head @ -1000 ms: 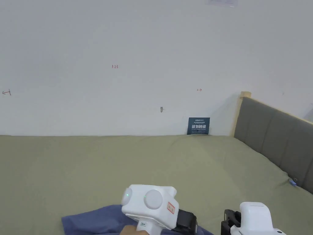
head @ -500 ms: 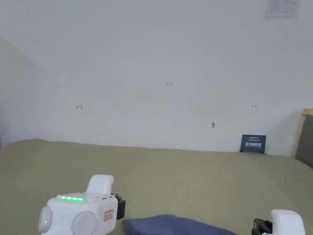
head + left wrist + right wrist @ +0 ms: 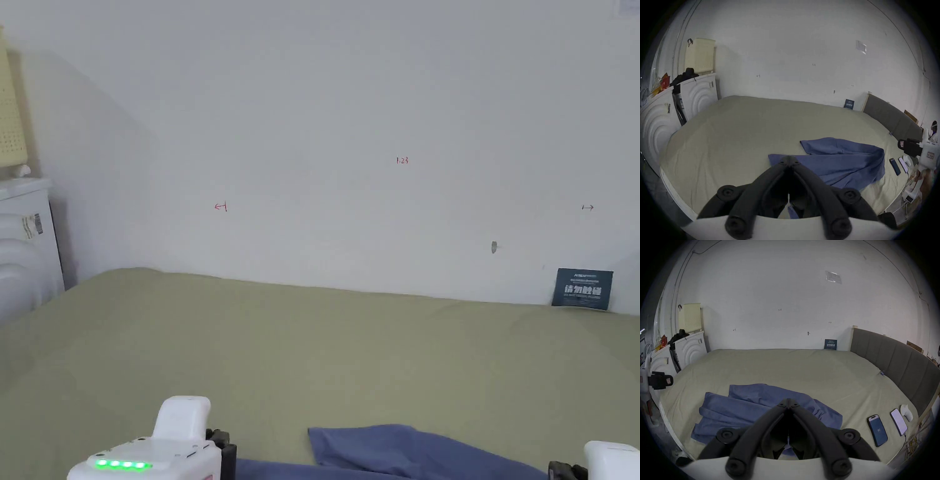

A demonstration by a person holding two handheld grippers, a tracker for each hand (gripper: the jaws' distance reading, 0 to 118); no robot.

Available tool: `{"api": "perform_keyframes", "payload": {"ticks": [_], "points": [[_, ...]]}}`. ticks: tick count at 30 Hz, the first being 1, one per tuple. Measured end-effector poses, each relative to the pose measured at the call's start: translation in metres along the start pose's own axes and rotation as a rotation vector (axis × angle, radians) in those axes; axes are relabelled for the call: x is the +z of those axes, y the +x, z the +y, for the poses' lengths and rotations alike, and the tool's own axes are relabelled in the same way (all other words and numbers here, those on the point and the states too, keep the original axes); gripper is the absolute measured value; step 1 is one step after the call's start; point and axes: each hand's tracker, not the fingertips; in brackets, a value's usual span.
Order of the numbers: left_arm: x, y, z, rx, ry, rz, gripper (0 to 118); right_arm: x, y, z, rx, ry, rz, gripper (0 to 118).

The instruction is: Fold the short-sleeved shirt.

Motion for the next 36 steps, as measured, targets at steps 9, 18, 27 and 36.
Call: {"api": "perform_keyframes", "payload": {"ticks": [9, 18, 27, 36], "points": [[-0.127, -0.023, 0.061, 0.071, -0.408, -0.052, 0, -0.03, 0.008, 0.008, -0.004, -0.009, -0.004, 0], [-0.227, -0.029, 0.05, 0.132, -0.606, 0.028, 79, -0.059, 0.013, 0.001, -0.03, -0.043, 0.003, 0], [-0.247, -0.022, 0.02, 0.135, -0.696, 0.089, 91, -0.065, 0.029, -0.007, -0.03, -0.061, -0.04, 0], [-0.252, -0.031, 0.027, 0.075, -0.633, -0.023, 6, -0.078, 0.055, -0.017, -0.064, -0.124, -0.095, 0]]}}
